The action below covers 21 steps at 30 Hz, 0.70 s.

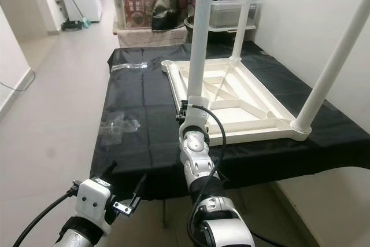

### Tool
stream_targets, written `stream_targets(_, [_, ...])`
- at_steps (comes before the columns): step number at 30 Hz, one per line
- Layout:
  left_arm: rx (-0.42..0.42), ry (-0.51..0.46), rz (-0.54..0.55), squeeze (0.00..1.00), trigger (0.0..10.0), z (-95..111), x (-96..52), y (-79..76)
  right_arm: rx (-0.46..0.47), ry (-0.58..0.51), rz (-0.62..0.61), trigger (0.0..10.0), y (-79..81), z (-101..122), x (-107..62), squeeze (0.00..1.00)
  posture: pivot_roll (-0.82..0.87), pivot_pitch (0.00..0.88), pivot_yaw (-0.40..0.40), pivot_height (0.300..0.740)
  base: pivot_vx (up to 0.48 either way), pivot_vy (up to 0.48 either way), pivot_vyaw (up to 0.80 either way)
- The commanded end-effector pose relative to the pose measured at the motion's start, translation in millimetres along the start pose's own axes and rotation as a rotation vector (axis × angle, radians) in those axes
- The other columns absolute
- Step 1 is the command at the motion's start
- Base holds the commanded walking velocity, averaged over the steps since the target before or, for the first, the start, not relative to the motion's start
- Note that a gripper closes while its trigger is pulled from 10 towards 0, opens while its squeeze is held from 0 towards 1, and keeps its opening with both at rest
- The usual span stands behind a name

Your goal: Building children table

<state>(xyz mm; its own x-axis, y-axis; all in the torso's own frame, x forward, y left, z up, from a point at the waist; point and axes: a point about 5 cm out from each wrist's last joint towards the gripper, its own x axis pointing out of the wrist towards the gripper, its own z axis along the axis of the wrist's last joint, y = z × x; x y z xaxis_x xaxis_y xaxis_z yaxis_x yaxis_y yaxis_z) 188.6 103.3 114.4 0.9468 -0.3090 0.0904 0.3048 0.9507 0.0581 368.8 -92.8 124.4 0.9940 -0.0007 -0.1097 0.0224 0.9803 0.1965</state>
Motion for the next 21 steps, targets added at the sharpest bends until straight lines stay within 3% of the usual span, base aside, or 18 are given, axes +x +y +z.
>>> stream_targets(1, [-0.002,0.018,0.002,0.00,10.0,-4,-0.1,0.2,0.032,0.033,0.009,10.0,2.2,-8,-2.2,1.00,0.06,0.000,0.000,0.740,0.000,0.000,0.00])
stream_targets(4, [-0.003,0.019,0.000,0.00,10.0,-4,0.2,0.1,0.035,-0.011,0.024,10.0,1.4,2,0.3,1.00,0.06,0.000,0.000,0.740,0.000,0.000,0.00])
stream_targets(5, [-0.003,0.019,0.000,0.00,10.0,-4,0.3,0.0,0.048,-0.051,0.086,10.0,1.7,12,3.2,0.00,0.06,0.000,0.000,0.740,0.000,0.000,0.00])
stream_targets(10, [-0.003,0.020,0.000,0.00,10.0,-4,0.3,0.0,0.056,-0.079,0.133,10.0,1.9,19,5.0,0.00,0.06,0.000,0.000,0.740,0.000,0.000,0.00])
stream_targets(13, [-0.005,0.020,0.001,0.00,10.0,-4,-0.2,-0.4,0.057,-0.081,0.583,10.0,6.6,43,9.0,0.00,0.06,0.000,-0.004,0.740,0.000,0.000,0.00])
stream_targets(14, [-0.005,0.020,0.001,0.00,10.0,-4,-0.2,-0.4,0.057,-0.081,0.583,10.0,6.6,43,9.0,0.00,0.06,0.000,-0.004,0.740,0.000,0.000,0.00])
stream_targets(16, [-0.007,0.022,0.002,0.00,10.0,-5,-0.2,-0.1,0.008,-0.009,0.846,10.0,9.2,46,4.5,0.00,0.06,0.000,0.003,0.740,0.000,0.000,0.00])
stream_targets(17, [-0.007,0.022,0.002,0.00,10.0,-5,-0.2,-0.1,0.008,-0.009,0.846,10.0,9.2,46,4.5,0.00,0.06,0.000,0.003,0.740,0.000,0.000,0.00])
stream_targets(20, [-0.006,0.023,0.001,0.00,10.0,-6,-0.1,0.2,-0.075,0.095,1.086,10.0,11.7,43,-3.1,0.00,0.06,0.000,0.003,0.740,0.000,0.000,0.00])
stream_targets(21, [-0.006,0.023,0.001,0.00,10.0,-6,-0.1,0.2,-0.075,0.095,1.086,10.0,11.7,43,-3.1,0.00,0.06,0.000,0.003,0.740,0.000,0.000,0.00])
